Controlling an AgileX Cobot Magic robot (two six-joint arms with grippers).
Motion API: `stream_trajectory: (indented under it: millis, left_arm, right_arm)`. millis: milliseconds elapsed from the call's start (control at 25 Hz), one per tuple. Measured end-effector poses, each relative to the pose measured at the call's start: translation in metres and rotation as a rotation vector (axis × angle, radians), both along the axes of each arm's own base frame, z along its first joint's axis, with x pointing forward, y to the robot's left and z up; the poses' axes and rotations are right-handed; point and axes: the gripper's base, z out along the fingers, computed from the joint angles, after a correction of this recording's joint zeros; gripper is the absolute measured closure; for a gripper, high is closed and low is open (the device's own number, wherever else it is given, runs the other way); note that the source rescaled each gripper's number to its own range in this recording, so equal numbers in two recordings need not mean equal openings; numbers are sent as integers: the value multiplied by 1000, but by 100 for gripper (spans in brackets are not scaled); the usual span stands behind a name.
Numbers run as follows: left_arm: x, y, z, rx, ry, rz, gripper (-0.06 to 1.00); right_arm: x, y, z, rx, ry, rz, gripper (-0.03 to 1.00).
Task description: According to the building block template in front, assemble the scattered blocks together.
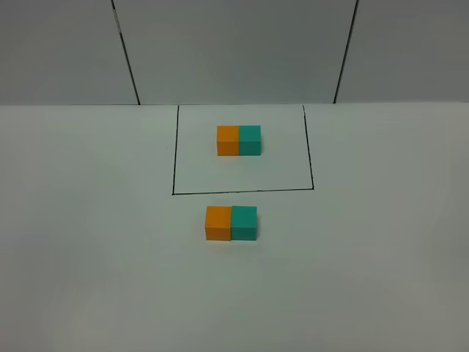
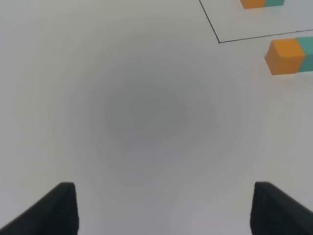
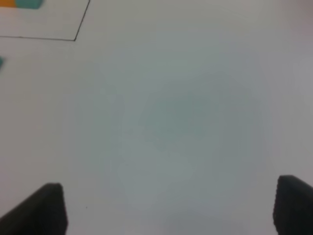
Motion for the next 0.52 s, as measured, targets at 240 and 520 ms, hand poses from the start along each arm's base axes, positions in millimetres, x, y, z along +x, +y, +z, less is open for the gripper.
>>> stream_trajectory:
  millis: [240,520]
  left_arm:
    - [0,0,0,0,0,0,32]
    - [0,0,0,0,0,0,32]
  right_arm:
    - [0,0,0,1,0,1,24]
    - [0,0,0,2,0,1,24]
